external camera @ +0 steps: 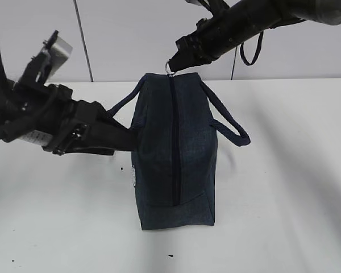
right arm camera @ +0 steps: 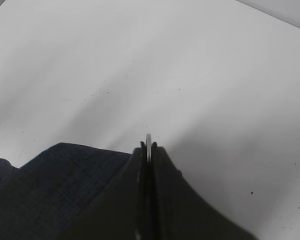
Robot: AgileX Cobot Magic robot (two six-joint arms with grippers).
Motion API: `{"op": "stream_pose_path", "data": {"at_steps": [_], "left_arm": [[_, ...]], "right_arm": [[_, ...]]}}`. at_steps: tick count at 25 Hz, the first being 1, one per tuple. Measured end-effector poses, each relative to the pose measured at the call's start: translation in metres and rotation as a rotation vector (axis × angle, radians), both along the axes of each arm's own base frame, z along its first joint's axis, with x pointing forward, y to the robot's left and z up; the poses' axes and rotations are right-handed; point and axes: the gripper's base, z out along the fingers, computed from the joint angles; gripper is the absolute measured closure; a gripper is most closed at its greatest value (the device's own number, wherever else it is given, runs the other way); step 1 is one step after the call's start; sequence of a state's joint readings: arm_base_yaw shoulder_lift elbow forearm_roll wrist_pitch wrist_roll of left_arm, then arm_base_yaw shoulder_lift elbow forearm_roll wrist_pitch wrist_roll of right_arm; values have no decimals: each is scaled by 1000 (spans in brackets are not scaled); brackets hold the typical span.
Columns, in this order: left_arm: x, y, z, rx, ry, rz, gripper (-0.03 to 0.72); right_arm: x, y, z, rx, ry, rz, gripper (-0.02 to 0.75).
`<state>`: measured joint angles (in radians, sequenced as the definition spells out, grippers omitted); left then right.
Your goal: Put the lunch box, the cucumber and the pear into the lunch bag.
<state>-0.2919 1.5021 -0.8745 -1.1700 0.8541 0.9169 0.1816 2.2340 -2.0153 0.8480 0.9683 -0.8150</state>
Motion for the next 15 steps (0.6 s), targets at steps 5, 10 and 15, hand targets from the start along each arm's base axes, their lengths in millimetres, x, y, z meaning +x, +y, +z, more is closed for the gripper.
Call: {"op": "stream_pose_path", "data": {"at_steps": [5, 10, 15], "left_arm": [[6, 9, 13, -64, -24, 107, 280], [27, 13, 30, -133, -91, 293, 279], [59, 8, 48, -140, -172, 319, 277]], "right_arm": [[0, 0, 0, 2, 0, 0, 732], [0, -1, 0, 2, 0, -2, 732], [0, -1, 0, 2, 0, -2, 732]]}}
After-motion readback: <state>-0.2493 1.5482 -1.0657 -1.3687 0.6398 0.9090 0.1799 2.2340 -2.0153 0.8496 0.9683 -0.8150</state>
